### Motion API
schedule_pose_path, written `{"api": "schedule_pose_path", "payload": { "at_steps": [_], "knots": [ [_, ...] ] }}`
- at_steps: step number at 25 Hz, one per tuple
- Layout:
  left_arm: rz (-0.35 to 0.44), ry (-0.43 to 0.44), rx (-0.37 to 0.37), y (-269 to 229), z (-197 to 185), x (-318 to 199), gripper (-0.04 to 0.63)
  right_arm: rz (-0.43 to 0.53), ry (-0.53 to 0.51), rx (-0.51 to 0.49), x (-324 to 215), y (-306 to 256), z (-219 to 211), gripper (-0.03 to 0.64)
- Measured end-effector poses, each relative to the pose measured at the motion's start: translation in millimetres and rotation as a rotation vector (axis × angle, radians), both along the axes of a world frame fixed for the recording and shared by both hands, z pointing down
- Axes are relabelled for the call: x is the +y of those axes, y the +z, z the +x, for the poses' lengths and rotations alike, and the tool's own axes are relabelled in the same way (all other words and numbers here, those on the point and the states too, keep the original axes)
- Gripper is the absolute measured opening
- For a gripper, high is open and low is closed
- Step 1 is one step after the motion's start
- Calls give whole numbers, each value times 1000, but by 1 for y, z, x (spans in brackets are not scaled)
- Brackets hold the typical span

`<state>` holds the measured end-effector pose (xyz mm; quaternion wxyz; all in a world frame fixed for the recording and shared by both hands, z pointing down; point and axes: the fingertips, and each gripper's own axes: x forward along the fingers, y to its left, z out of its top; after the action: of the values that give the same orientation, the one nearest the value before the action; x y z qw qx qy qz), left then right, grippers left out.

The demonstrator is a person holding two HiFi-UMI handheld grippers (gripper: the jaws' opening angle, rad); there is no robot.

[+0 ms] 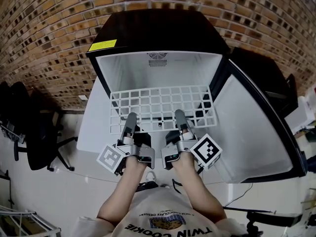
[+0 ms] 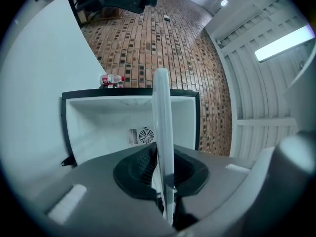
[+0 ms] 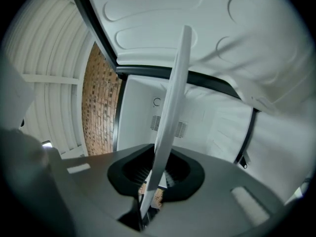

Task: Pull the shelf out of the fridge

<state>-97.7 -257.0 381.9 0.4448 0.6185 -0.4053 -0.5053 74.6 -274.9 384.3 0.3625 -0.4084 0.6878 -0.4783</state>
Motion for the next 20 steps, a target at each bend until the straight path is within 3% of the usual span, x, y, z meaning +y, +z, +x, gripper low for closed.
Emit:
{"api": "schedule_pose_path", "payload": {
  "at_steps": [11,20],
  "knots": [
    [142,-16,-60,-21,-6,40,23,163,-51,33,41,-25,-7,52],
    [191,-23,-93,-30,-8,47,26,223,-53,50,47,-36,-9,57]
  ]
}}
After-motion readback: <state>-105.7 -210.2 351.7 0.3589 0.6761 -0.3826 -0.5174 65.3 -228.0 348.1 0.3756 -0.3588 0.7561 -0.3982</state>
